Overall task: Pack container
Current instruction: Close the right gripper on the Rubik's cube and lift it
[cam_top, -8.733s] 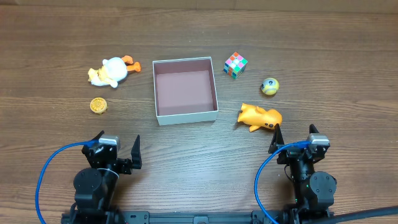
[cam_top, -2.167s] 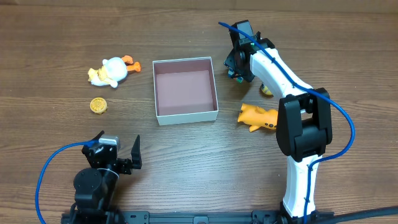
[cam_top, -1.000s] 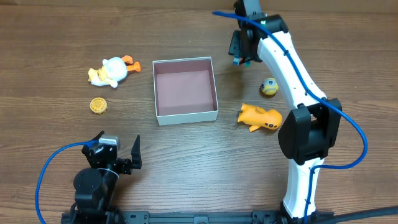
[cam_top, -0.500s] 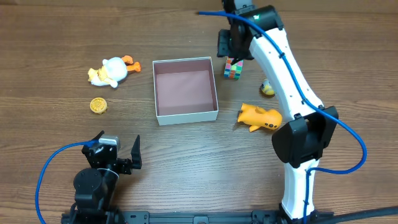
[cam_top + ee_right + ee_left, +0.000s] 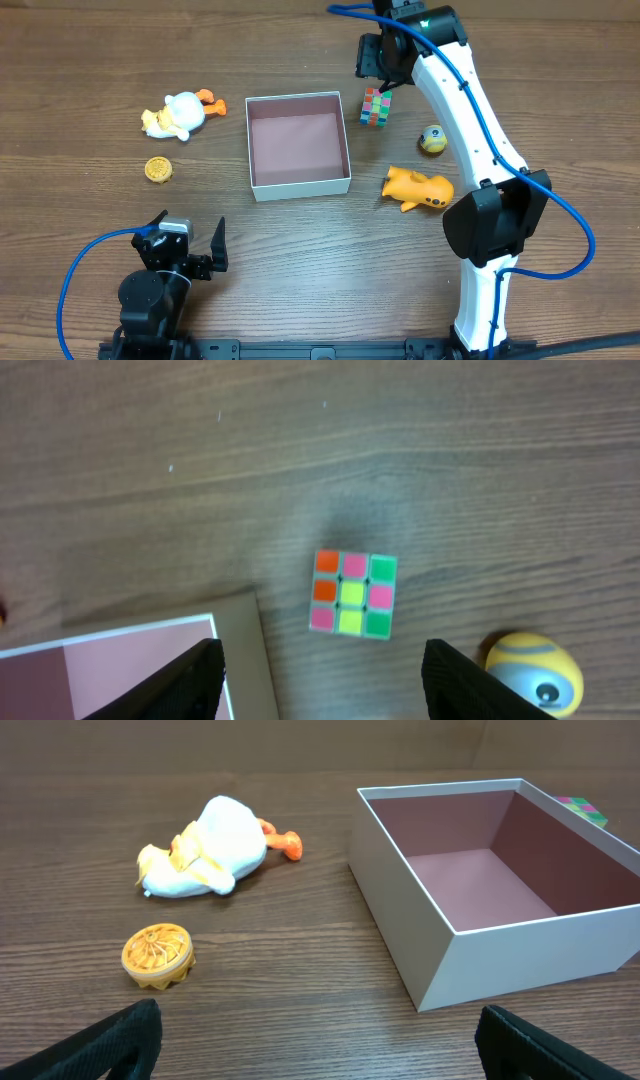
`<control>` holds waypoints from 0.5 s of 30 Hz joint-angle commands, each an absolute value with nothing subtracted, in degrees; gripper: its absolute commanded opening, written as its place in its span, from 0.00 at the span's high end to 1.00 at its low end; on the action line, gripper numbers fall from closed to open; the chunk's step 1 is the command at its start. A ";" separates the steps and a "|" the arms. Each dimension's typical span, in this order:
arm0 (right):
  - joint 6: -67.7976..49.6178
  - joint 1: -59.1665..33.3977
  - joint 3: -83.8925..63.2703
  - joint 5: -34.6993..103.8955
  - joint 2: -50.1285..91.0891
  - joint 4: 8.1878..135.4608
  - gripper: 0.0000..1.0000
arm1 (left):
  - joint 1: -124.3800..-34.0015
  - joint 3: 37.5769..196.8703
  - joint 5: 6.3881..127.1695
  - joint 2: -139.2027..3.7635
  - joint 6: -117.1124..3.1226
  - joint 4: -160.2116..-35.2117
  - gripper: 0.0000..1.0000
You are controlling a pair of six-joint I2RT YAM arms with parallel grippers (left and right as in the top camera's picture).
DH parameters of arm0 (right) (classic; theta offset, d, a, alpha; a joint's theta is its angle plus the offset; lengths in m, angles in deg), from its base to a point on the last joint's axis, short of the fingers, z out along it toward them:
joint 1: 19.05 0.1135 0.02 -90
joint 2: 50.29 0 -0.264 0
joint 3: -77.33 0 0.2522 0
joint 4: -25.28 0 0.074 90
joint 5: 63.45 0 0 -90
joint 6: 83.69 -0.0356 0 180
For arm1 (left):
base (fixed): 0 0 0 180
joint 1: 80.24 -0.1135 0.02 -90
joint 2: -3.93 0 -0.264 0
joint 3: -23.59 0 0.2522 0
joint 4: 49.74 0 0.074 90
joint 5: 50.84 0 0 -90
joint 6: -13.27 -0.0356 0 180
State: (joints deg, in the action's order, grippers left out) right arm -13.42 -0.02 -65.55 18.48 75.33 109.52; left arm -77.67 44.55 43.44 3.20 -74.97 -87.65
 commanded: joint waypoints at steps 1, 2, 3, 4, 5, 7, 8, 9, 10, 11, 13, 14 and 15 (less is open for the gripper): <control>-14.34 -0.11 -66.89 17.01 78.13 108.82 0.31 | -78.02 44.29 43.24 3.70 -74.14 -87.41 0.00; -14.31 -0.11 -66.89 17.19 79.35 108.88 0.29 | -78.02 44.29 43.24 3.70 -74.16 -87.41 0.00; -14.31 -0.11 -66.89 17.21 80.14 108.97 0.27 | -78.02 44.29 43.24 3.70 -74.16 -87.41 0.00; -14.31 -0.11 -66.89 17.23 81.43 109.10 0.26 | -78.02 44.29 43.24 3.70 -74.16 -87.41 0.00; -14.29 -0.11 -66.89 17.32 82.37 109.19 0.25 | -78.02 44.29 43.24 3.70 -74.14 -87.41 0.00; -14.38 -0.11 -66.89 17.63 83.75 109.08 0.23 | -78.02 44.29 43.24 3.70 -74.16 -87.41 0.00; -14.49 -0.11 -66.89 17.63 84.34 108.84 0.23 | -78.02 44.29 43.24 3.70 -74.16 -87.41 0.00; -14.49 -0.17 -66.89 17.63 84.84 108.47 0.21 | -78.02 44.29 43.24 3.70 -74.16 -87.41 0.00; -14.49 -0.24 -66.89 17.63 85.10 108.23 0.20 | -78.02 44.29 43.24 3.70 -74.16 -87.41 0.00; -14.49 -0.33 -66.89 17.63 85.36 107.90 0.19 | -78.02 44.29 43.24 3.70 -74.14 -87.41 0.00; -14.47 -0.48 -66.89 17.60 85.82 107.40 0.17 | -78.02 44.29 43.24 3.70 -74.16 -87.41 0.00; -14.49 -0.57 -66.89 17.63 86.06 107.05 0.15 | -78.02 44.29 43.24 3.70 -74.14 -87.41 0.00; -14.47 -0.68 -66.89 17.60 86.19 106.96 0.15 | -78.02 44.29 43.24 3.70 -74.16 -87.41 0.00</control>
